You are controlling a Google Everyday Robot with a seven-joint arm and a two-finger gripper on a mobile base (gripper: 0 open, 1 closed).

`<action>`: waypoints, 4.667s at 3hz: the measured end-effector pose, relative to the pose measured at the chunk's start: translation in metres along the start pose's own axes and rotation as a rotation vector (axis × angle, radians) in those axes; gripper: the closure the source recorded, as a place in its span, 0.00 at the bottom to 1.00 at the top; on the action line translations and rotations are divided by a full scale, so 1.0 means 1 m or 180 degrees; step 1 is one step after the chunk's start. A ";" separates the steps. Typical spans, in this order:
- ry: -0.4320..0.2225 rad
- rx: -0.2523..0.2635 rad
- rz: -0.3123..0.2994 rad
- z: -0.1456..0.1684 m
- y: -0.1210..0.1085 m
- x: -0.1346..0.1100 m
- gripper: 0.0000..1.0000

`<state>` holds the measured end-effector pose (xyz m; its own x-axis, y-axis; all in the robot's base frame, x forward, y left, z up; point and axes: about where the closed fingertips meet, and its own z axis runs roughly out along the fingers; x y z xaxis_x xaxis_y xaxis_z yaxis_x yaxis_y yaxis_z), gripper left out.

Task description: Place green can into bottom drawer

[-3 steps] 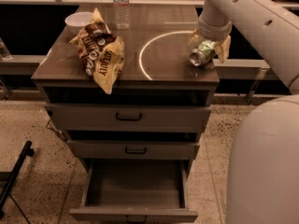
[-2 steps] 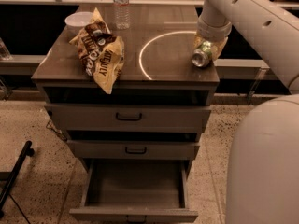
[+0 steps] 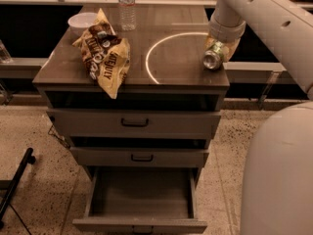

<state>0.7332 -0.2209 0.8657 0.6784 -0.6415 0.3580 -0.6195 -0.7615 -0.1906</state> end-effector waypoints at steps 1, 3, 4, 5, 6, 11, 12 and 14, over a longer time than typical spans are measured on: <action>0.0063 0.0227 0.0035 -0.037 0.007 0.009 1.00; 0.0117 0.0424 0.0045 -0.090 0.026 0.000 1.00; 0.0040 0.0391 0.0040 -0.084 0.025 -0.001 1.00; -0.0066 0.0631 -0.0139 -0.099 0.025 -0.017 1.00; -0.0504 0.1135 -0.0592 -0.103 0.033 -0.079 1.00; -0.0438 0.1756 -0.1933 -0.093 0.041 -0.146 1.00; -0.0440 0.1753 -0.1940 -0.093 0.041 -0.146 1.00; -0.0268 0.2432 -0.2197 -0.084 0.046 -0.166 1.00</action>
Offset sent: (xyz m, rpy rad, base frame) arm -0.1147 -0.0096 0.1186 0.1099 -0.1507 0.0586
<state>0.5593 -0.1418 0.8743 0.8347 -0.0245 0.5502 0.3114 -0.8031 -0.5081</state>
